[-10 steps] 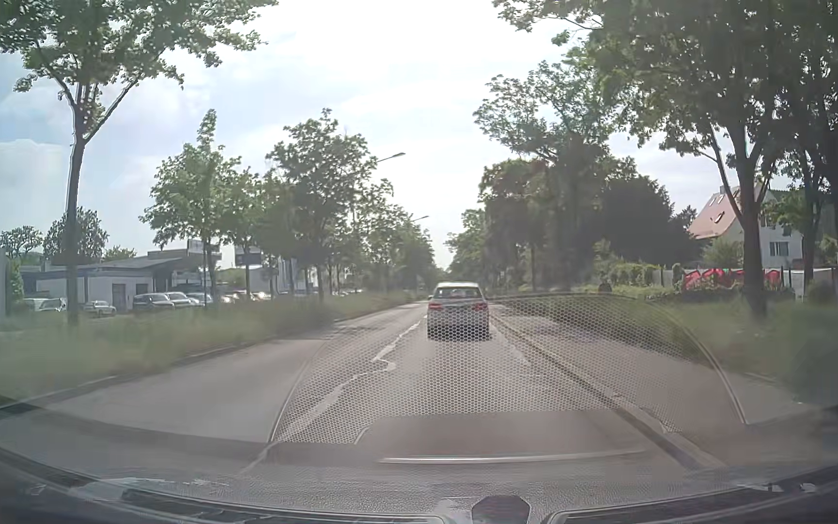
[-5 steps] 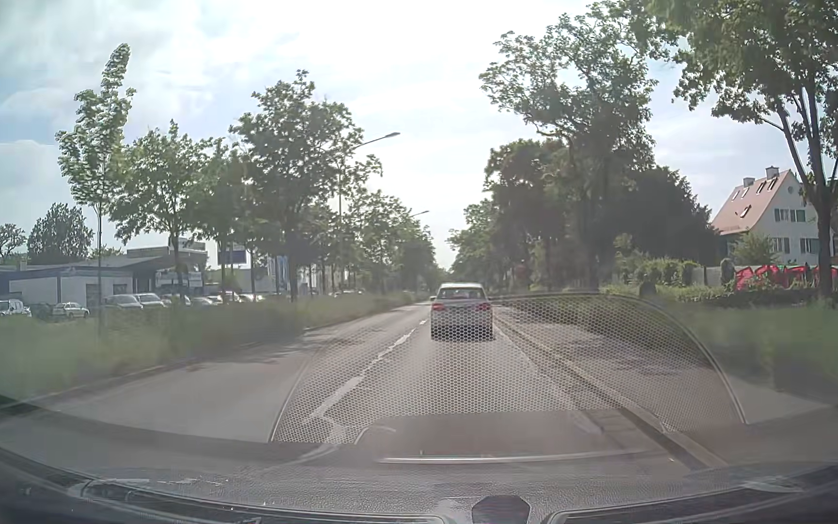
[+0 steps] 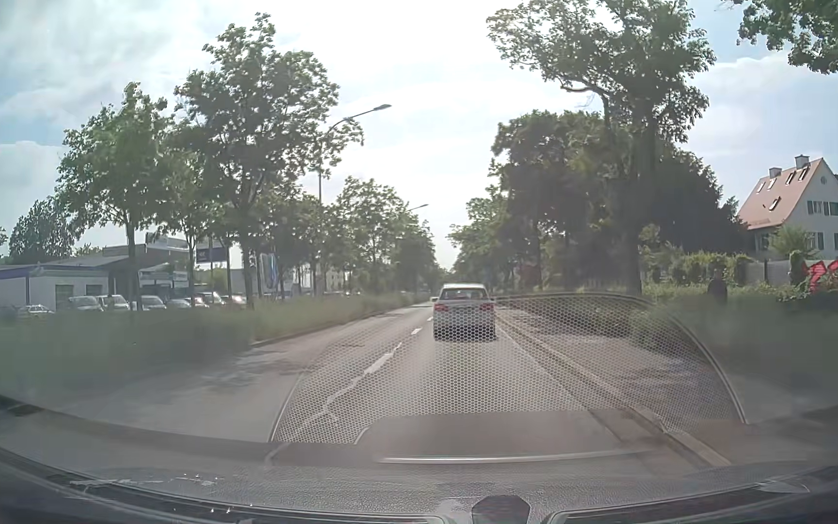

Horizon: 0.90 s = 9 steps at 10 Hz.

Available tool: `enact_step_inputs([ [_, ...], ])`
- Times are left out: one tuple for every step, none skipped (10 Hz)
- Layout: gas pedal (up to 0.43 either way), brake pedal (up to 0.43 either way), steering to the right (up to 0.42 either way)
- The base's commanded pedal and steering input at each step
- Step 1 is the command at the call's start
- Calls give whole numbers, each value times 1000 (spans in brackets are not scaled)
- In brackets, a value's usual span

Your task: Follow the waypoints while adhering to traffic rules and regulations

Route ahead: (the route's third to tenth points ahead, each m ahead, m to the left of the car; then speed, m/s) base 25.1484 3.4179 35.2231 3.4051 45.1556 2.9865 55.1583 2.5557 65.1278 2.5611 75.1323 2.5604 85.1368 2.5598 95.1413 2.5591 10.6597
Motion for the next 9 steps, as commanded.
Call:
enact_step_inputs([
  [67,0,-4],
  [67,0,-4],
  [67,0,-4],
  [67,0,-4],
  [67,0,-3],
  [67,0,-1],
  [47,0,-1],
  [20,0,0],
  [8,0,0],
])
